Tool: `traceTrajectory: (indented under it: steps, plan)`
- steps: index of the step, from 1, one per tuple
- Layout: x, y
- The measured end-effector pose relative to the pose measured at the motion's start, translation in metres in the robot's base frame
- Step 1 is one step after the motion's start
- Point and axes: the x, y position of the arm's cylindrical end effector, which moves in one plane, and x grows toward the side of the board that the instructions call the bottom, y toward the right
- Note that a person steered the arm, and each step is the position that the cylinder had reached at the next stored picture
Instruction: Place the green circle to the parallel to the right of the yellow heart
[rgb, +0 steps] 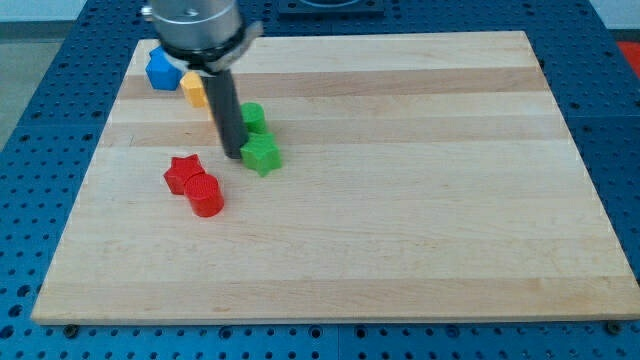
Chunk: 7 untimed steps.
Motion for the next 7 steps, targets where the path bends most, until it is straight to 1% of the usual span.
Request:
traceTrajectory:
  steps: [1, 2, 3, 4, 5, 6, 7]
  plan:
    - [-0.009, -0.004]
    - [-0.012, 0.011]
    - [-0.012, 0.056]
    - [-0.029, 0.083]
    - [-0.071, 0.059]
    - [-0.088, 0.019]
    - [-0.079, -0.020]
